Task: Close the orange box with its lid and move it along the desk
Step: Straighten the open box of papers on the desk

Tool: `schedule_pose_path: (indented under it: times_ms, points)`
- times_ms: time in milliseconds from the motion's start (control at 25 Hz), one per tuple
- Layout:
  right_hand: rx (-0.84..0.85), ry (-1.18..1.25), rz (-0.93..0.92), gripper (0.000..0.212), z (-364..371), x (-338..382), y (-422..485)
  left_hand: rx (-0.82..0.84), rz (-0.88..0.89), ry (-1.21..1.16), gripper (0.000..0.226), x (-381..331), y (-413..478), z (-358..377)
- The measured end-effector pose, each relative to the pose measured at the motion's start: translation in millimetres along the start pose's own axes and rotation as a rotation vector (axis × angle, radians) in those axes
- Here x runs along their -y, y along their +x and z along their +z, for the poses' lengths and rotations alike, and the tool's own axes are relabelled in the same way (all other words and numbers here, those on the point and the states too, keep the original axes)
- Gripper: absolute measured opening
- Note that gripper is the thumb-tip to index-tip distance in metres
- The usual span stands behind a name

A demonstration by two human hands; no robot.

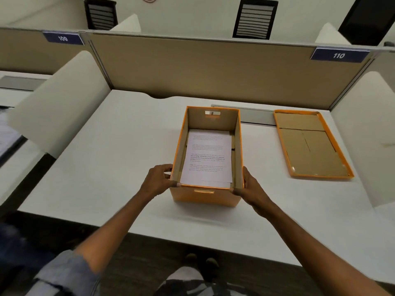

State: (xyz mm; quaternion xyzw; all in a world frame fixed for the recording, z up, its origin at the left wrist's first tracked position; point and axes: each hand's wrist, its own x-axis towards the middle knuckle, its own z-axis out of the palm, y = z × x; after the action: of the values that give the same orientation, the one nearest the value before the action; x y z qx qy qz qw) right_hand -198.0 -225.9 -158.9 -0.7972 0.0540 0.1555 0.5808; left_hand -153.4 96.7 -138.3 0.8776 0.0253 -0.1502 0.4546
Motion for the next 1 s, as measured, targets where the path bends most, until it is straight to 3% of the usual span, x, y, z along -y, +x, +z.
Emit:
schedule_pose_path:
  times_ms: [320, 840, 920, 1000]
  points:
    - [0.004, -0.043, 0.044, 0.109, -1.2, -32.9, 16.3, 0.014, 0.094, -0.01, 0.065, 9.1, -4.4, 6.5]
    - [-0.046, 0.037, 0.039, 0.109, 20.7, -16.4, 3.5, 0.069, 0.083, -0.022, 0.058, 5.9, 0.7, -5.1]
    - [-0.045, 0.023, 0.026, 0.1, 19.8, -3.7, -4.6, 0.073, 0.071, 0.002, 0.066, 5.7, -2.7, -2.7]
    - [-0.026, -0.002, 0.026, 0.104, 15.4, 1.1, -11.4, 0.05, 0.04, 0.032, 0.087, 6.5, -4.8, -0.7]
